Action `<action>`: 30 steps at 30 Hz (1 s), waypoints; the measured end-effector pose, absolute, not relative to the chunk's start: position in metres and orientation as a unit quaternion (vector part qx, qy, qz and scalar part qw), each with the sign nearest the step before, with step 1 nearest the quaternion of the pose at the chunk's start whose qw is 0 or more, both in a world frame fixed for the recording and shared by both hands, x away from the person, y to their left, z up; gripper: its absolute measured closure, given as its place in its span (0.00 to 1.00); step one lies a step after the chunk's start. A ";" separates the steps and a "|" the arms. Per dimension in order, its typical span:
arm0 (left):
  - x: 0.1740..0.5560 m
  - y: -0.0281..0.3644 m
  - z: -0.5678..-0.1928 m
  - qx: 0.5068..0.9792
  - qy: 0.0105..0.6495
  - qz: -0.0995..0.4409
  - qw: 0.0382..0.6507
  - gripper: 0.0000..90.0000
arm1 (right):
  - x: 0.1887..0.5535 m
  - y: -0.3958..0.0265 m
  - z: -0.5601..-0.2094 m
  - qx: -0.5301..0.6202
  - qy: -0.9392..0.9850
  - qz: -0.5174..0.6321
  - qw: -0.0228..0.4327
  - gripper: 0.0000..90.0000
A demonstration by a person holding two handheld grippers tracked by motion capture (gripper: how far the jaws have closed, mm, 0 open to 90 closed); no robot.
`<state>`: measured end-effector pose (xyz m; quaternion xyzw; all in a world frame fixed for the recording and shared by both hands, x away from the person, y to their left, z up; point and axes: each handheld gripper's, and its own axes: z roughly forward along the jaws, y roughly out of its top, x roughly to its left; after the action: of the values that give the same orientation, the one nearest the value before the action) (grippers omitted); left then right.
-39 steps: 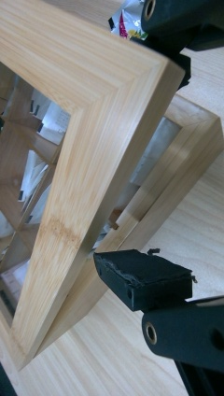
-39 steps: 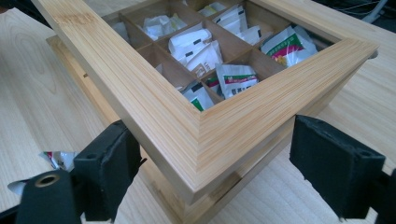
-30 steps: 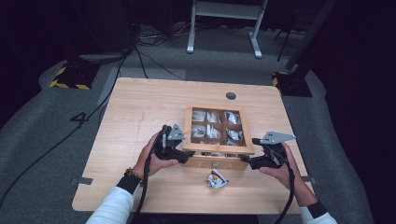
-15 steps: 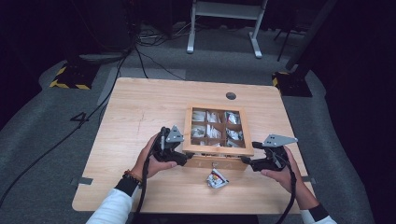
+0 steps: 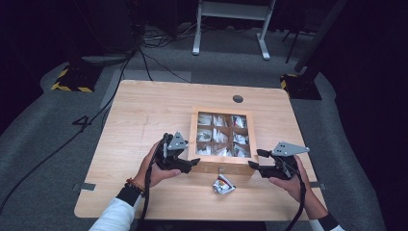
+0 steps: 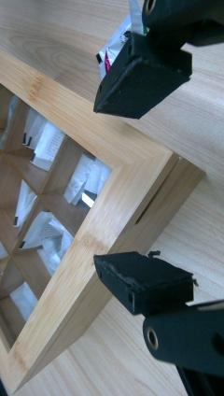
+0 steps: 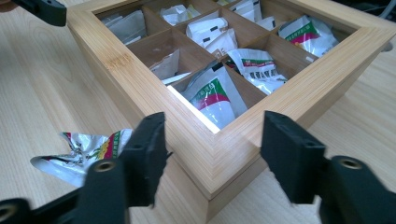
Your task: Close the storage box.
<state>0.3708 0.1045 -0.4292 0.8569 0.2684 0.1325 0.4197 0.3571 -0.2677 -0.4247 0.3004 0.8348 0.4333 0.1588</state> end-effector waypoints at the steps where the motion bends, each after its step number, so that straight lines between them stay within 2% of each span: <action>1: 0.371 0.104 -0.429 0.857 0.268 0.126 0.422 0.30 | 0.357 -0.268 -0.424 0.298 0.835 0.434 0.159 0.53; 3: 0.372 0.101 -0.430 0.859 0.265 0.120 0.421 0.35 | 0.357 -0.268 -0.425 0.296 0.836 0.434 0.160 0.53; 5: 0.371 0.098 -0.431 0.862 0.263 0.127 0.414 0.31 | 0.357 -0.267 -0.425 0.294 0.836 0.433 0.163 0.53; 10: 0.371 0.099 -0.431 0.861 0.265 0.127 0.414 0.31 | 0.354 -0.263 -0.425 0.291 0.838 0.428 0.172 0.53; 20: 0.365 0.111 -0.419 0.858 0.262 0.154 0.413 0.19 | 0.357 -0.276 -0.410 0.270 0.847 0.413 0.196 0.35; 21: 0.363 0.113 -0.419 0.859 0.263 0.163 0.409 0.18 | 0.356 -0.279 -0.407 0.264 0.850 0.404 0.211 0.33; 30: 0.350 0.144 -0.423 0.860 0.270 0.205 0.382 0.18 | 0.357 -0.311 -0.403 0.281 0.843 0.393 0.234 0.28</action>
<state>0.3495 0.1437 -0.4226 0.8596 0.2699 0.2051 0.3823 0.3573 -0.3107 -0.4033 0.2812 0.8434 0.3935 0.2339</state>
